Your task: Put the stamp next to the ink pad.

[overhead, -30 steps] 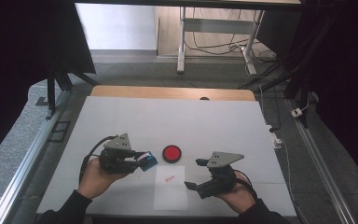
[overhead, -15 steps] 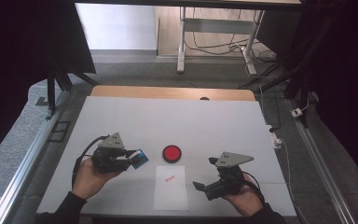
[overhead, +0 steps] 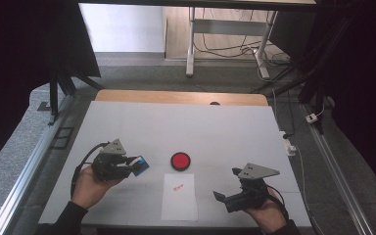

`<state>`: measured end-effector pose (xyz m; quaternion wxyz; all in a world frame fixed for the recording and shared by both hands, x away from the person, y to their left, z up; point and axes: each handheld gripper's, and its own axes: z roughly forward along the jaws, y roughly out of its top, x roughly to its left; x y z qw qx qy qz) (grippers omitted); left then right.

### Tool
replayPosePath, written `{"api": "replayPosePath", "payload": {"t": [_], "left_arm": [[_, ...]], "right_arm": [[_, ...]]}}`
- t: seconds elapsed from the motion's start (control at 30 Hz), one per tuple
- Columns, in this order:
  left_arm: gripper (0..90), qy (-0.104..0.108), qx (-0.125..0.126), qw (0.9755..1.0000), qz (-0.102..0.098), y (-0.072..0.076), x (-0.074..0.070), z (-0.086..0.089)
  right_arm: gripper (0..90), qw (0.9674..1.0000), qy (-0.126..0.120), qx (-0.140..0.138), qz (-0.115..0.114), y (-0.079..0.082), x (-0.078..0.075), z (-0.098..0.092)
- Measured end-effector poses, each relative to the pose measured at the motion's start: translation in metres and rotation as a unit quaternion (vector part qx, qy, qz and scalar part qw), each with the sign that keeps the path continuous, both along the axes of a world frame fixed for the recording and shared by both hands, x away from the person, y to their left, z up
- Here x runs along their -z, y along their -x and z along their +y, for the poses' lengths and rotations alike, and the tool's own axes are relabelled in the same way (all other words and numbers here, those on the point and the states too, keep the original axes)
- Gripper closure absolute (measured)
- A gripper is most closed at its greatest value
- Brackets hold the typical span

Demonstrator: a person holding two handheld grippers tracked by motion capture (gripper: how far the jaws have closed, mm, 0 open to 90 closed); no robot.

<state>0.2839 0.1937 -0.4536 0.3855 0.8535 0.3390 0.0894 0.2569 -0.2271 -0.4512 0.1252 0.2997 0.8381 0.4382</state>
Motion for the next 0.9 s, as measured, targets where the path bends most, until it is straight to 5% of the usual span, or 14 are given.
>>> {"api": "replayPosePath", "payload": {"t": [0.9], "left_arm": [[69.4, -0.059, -0.053, 0.9966, 0.020, -0.018, 0.036, 0.016]], "right_arm": [[0.0, 0.9970, 0.023, 0.073, -0.007, 0.020, 0.004, -0.044]]}}
